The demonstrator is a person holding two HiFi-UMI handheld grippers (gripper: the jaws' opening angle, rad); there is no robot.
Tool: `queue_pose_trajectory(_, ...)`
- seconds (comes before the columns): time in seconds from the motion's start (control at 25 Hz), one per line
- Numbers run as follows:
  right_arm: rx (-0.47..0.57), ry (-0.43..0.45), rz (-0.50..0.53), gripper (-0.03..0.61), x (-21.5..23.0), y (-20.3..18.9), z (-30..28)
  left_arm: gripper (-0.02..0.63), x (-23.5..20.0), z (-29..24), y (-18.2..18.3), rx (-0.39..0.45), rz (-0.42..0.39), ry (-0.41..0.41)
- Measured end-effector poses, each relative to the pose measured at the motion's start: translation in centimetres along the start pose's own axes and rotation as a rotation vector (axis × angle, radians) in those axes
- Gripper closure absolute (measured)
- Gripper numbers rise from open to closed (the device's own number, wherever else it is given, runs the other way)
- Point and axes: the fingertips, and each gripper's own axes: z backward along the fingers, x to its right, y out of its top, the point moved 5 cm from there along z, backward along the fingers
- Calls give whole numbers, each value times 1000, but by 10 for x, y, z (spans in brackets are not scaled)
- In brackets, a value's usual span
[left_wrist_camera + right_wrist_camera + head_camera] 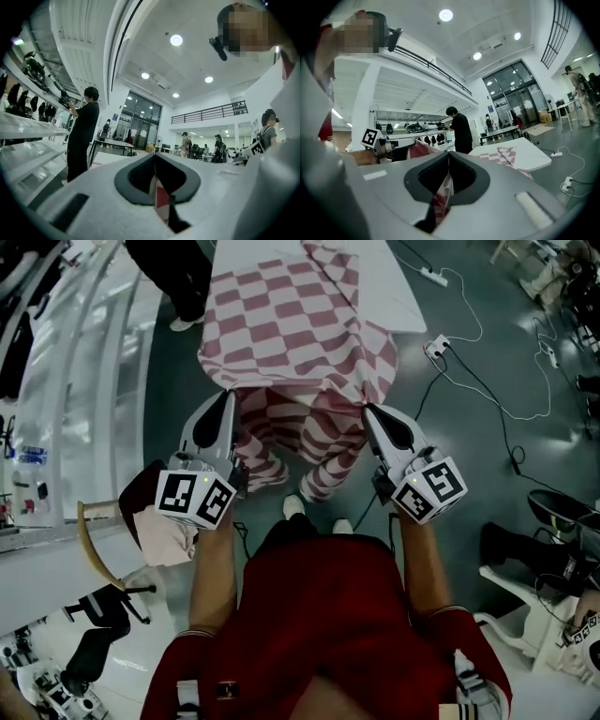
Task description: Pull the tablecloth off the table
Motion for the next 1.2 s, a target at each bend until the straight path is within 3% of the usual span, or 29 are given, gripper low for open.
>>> queue_pose_trajectory(0.48,140,264,20,565,-40,53,128,606,141,84,45,166,-83,136)
queue_pose_trajectory(0.64,182,316,10,566,-59,60,148,606,167,113,53,183,-101,137)
queue_pose_trajectory(0.92,215,352,4,565,-111,59,169,606,176,166,59,217,-80,117)
queue_pose_trajectory(1.2,237,290,-45,565,-159,46,183,606,169,226,60,210,-62,82)
